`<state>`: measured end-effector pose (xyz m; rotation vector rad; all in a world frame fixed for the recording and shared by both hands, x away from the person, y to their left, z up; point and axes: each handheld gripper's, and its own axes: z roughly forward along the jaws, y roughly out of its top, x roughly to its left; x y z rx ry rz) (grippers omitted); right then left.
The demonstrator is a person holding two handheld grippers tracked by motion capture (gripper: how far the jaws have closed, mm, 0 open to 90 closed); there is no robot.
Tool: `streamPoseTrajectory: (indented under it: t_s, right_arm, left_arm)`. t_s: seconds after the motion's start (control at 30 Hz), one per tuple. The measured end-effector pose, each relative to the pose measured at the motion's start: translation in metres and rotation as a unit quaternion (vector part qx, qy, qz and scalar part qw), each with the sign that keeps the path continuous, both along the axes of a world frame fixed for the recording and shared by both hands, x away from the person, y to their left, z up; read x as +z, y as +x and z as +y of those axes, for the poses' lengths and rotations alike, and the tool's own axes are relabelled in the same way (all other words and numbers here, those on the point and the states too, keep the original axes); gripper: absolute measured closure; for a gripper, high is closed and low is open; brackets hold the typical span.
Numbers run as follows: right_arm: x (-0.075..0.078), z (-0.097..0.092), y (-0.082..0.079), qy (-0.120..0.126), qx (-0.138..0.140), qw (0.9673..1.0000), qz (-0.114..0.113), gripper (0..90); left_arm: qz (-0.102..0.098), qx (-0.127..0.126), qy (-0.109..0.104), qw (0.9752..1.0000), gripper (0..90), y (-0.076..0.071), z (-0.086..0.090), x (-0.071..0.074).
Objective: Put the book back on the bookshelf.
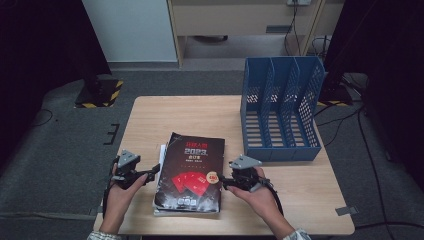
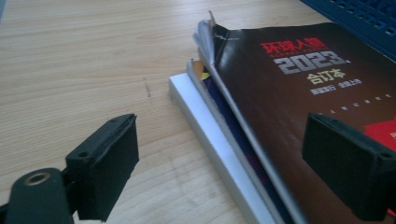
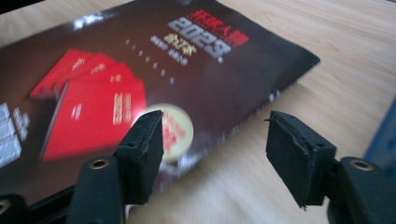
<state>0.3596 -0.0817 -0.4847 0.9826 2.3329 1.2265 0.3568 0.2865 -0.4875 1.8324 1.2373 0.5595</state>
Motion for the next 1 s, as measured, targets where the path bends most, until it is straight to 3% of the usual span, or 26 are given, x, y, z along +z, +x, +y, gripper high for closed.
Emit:
streamPoseTrajectory:
  t_s: [0.1,0.17,0.2,0.23,0.3,0.4,0.57,0.77,0.9,1.0]
  right_arm:
    - [0.006,0.013,0.019,0.014,-0.004,0.9999,-0.005,42.3]
    - [0.005,0.018,0.028,0.052,-0.011,0.9985,-0.007,43.6]
    - [0.002,0.018,0.03,0.081,-0.023,0.9963,-0.013,45.3]
    - [-0.001,0.019,0.03,0.089,-0.029,0.9956,-0.007,45.2]
    - [-0.01,0.023,0.025,0.07,-0.007,0.9975,0.005,45.1]
    - [-0.018,0.024,0.019,0.057,-0.004,0.9983,0.015,44.0]
    - [-0.025,0.024,0.021,0.05,-0.017,0.9983,0.024,33.5]
    - [-0.029,0.022,0.022,0.063,-0.014,0.997,0.044,27.8]
    - [-0.027,0.015,0.025,0.066,-0.027,0.9965,0.043,25.3]
    - [-0.03,0.011,0.027,0.068,-0.025,0.9957,0.058,23.5]
  left_arm:
    - [-0.004,-0.02,0.007,0.9998,17.3,-0.001,-0.011,0.001]
    - [-0.006,-0.029,0.015,0.9994,18.9,-0.001,-0.016,0.002]
    - [-0.006,-0.031,0.018,0.9994,20.5,0.0,-0.018,0.002]
    - [-0.005,-0.031,0.02,0.9993,21.2,0.001,-0.018,0.001]
    - [-0.004,-0.032,0.02,0.9993,23.2,0.002,-0.018,0.001]
    - [-0.002,-0.04,0.02,0.999,28.1,0.002,-0.02,0.001]
    - [0.002,-0.052,0.027,0.9983,30.4,0.002,-0.026,-0.001]
    - [0.014,-0.061,0.042,0.9972,35.5,0.006,-0.03,-0.01]
    - [0.022,-0.07,0.057,0.9957,38.0,0.006,-0.034,-0.013]
    - [0.027,-0.07,0.054,0.9958,37.9,0.006,-0.036,-0.015]
